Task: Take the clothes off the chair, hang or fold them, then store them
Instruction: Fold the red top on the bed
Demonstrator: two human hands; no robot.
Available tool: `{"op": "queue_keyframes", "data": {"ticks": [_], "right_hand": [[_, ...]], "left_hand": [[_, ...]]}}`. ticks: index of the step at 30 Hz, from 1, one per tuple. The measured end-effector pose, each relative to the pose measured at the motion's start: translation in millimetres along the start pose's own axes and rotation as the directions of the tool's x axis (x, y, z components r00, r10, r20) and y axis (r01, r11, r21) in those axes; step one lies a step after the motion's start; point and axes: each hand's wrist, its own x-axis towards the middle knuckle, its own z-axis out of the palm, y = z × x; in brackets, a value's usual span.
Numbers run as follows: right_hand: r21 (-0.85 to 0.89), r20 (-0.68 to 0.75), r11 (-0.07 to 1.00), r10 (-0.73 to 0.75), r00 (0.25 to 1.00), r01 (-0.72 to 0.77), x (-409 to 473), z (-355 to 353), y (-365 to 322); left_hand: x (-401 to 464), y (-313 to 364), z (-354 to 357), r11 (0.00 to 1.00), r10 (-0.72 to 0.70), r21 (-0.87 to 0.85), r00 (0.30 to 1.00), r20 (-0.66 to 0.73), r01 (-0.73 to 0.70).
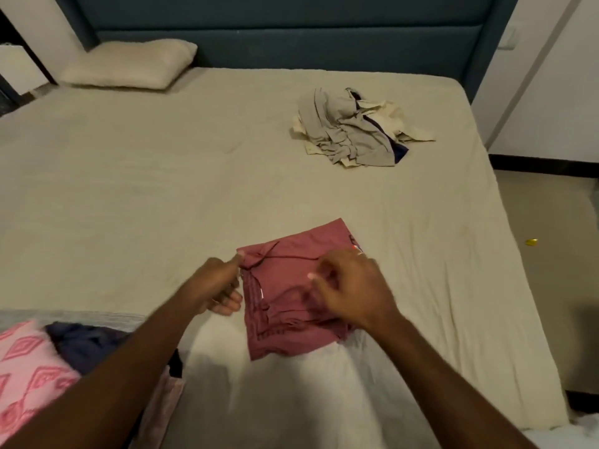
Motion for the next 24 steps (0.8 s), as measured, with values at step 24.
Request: {"op": "queue_keyframes", "data": {"ticks": [24], "right_hand": [[0.751,0.498,0.327,0.292,0.817,-0.574,87.6,38.8,-72.7]], "left_hand": [[28.4,23.3,-162.4,0.927,0.368,0.067,0.929,0.042,-0.37]]}}
